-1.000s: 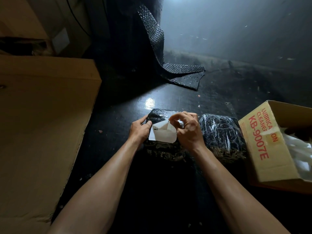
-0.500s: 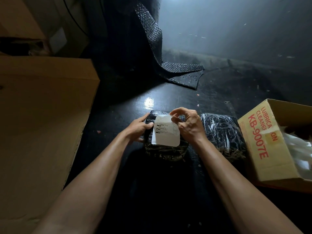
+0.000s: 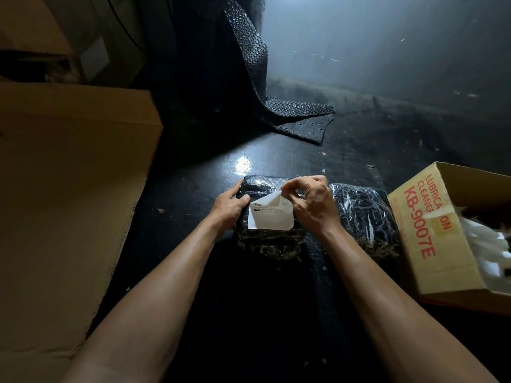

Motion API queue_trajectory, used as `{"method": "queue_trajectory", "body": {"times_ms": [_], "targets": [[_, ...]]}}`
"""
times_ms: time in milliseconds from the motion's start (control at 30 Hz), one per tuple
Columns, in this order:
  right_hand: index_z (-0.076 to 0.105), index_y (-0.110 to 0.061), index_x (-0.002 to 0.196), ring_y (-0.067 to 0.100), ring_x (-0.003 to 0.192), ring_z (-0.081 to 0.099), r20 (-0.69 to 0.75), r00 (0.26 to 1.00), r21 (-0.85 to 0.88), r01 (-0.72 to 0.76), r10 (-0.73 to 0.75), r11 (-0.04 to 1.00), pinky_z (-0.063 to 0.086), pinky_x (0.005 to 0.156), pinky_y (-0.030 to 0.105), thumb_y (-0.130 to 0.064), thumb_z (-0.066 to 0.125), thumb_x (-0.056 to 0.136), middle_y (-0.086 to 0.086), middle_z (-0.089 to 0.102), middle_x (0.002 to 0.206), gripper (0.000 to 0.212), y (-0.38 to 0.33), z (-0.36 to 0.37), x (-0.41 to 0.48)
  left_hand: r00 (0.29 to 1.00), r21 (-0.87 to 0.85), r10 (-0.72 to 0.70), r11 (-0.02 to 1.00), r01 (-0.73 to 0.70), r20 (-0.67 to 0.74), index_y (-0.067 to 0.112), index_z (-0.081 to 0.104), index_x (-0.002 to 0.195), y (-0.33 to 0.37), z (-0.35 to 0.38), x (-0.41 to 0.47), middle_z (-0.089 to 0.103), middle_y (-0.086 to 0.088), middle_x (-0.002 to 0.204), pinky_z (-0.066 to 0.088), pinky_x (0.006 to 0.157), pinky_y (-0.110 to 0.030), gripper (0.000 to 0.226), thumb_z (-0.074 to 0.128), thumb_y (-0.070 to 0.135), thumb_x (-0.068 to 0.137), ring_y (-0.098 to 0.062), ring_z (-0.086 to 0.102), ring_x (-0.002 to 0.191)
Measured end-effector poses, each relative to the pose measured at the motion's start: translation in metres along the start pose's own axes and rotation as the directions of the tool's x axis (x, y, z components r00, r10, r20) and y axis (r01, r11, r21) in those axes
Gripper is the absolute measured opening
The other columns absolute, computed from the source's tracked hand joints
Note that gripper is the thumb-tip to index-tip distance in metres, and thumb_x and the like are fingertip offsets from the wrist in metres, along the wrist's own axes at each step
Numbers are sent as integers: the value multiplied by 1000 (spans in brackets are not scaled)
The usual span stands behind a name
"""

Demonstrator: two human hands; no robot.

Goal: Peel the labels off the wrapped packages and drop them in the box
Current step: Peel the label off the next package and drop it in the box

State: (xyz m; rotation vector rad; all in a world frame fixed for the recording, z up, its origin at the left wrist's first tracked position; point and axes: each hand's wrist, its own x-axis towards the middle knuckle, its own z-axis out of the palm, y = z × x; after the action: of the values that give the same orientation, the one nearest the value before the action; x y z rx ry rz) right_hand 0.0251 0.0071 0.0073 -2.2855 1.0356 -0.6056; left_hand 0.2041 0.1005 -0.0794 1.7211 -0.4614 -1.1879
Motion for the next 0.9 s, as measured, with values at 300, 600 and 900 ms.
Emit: {"method": "queue_trajectory", "body": {"times_ms": [300,600,900], "targets": [[75,-20,91,15,104,47,-53,999,30,0,2,1000,50,84,48,-17,74,87,-10,73,92,6,-3,5,-16,996,79,74,994,-70,-54,36,41,150,9,6,-10,51,3,149,47,108,-37,58,58,22,96,-17,60,122],[74,-19,90,19,103,51,-88,995,26,42,-39,999,52,80,51,-13,74,86,-12,70,92,8,-4,6,-26,993,128,88,989,-78,-72,37,41,151,9,7,-8,56,-2,144,52,80,-16,58,57,21,97,-8,67,95],[73,-14,89,21,99,51,-152,987,119,77,-59,990,52,82,49,-6,72,85,-22,61,87,9,-14,-6,-32,998,124,60,991,-56,-28,42,44,147,5,6,-5,57,2,144,48,107,-40,63,58,32,86,-17,63,118]]}}
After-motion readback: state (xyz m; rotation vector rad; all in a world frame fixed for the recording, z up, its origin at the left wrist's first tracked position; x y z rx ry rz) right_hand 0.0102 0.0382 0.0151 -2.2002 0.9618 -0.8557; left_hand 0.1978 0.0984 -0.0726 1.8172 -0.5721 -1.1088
